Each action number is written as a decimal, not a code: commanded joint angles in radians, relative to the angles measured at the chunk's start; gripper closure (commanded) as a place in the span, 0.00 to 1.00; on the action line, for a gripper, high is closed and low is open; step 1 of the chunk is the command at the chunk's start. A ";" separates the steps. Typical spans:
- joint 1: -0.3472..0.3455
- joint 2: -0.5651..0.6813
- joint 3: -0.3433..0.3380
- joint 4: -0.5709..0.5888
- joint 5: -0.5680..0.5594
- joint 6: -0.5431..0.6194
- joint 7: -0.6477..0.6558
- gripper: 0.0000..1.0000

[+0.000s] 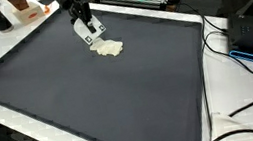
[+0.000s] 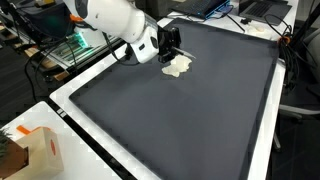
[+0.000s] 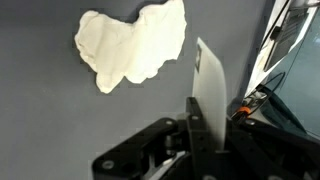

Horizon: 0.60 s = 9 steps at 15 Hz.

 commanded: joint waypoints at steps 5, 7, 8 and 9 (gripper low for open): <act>0.003 -0.021 0.027 -0.028 0.009 0.122 0.129 0.99; 0.006 -0.031 0.034 -0.036 0.003 0.142 0.171 0.99; 0.010 -0.037 0.036 -0.042 -0.009 0.148 0.204 0.99; 0.012 -0.043 0.038 -0.047 -0.019 0.153 0.232 0.99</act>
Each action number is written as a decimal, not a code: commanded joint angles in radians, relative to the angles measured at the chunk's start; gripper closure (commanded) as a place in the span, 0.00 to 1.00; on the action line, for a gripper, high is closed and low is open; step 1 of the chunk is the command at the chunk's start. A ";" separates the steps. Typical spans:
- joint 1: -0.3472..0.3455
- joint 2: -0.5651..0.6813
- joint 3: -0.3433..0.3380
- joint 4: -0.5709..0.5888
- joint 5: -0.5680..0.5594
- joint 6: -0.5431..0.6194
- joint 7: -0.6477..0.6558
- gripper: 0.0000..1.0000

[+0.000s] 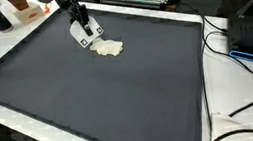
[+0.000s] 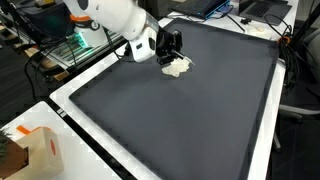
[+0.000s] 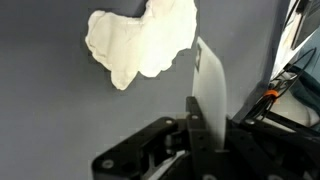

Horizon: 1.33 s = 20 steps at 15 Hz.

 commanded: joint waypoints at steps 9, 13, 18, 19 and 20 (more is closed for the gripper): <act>0.050 -0.127 0.032 -0.122 -0.261 0.158 0.459 0.99; 0.063 -0.177 0.042 -0.166 -0.485 0.199 0.701 0.99; 0.068 -0.244 0.051 -0.193 -0.831 0.170 1.004 0.99; 0.067 -0.256 0.055 -0.194 -0.895 0.160 1.059 0.99; 0.067 -0.268 0.058 -0.193 -0.955 0.148 1.112 0.99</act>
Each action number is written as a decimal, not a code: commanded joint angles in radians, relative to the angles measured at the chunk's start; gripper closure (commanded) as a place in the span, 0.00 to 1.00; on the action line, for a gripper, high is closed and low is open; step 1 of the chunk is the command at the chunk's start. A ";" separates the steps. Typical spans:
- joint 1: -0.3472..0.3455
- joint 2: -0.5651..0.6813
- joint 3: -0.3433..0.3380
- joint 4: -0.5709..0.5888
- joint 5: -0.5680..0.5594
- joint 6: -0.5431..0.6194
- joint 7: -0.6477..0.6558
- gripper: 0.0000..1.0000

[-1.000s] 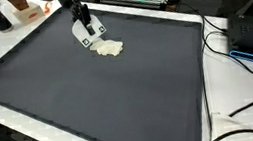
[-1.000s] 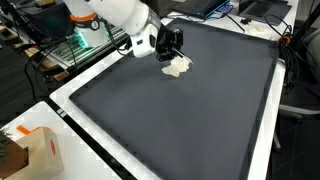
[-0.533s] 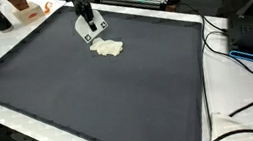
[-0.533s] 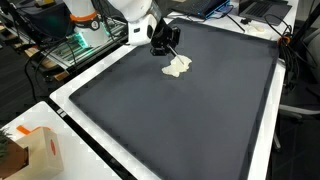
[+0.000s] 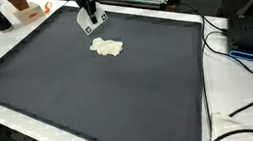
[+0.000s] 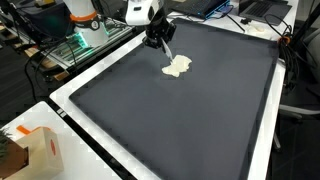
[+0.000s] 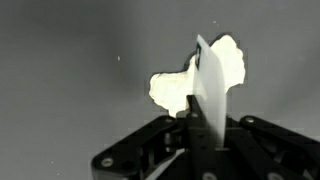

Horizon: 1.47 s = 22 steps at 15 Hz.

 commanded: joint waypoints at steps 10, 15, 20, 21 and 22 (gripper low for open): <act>0.009 -0.131 0.086 0.042 -0.560 -0.254 0.472 0.99; 0.028 -0.110 0.128 0.111 -0.654 -0.377 0.543 0.99; 0.052 -0.055 0.161 0.188 -0.796 -0.479 0.638 0.99; 0.059 -0.040 0.164 0.202 -0.820 -0.496 0.649 0.99; 0.067 -0.022 0.167 0.219 -0.847 -0.513 0.665 0.99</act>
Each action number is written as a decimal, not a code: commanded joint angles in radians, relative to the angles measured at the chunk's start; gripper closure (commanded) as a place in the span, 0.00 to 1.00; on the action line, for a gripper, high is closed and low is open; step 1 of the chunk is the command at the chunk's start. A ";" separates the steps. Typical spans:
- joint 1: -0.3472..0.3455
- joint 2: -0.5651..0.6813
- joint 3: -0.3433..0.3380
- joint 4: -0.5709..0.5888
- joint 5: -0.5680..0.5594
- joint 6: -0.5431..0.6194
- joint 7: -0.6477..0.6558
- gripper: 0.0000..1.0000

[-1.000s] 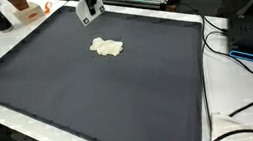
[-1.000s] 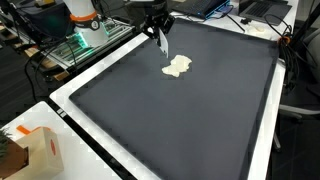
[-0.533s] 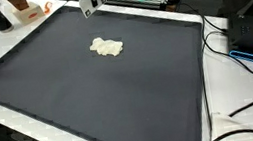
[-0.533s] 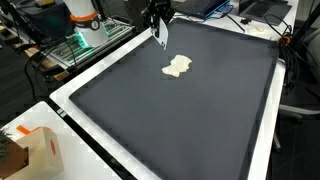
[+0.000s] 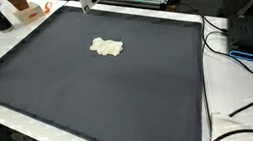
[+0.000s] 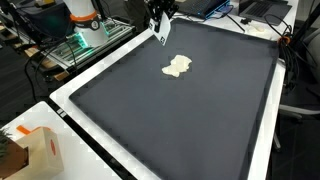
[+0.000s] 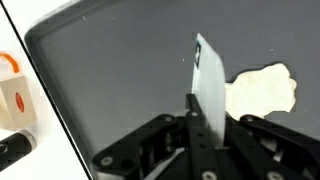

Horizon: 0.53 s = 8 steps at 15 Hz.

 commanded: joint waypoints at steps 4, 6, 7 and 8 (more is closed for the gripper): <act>0.056 0.135 0.003 0.119 -0.194 -0.119 0.142 0.99; 0.072 0.173 -0.005 0.147 -0.253 -0.138 0.193 0.99; 0.079 0.191 -0.010 0.160 -0.280 -0.147 0.218 0.99; 0.086 0.210 -0.015 0.172 -0.304 -0.151 0.243 0.99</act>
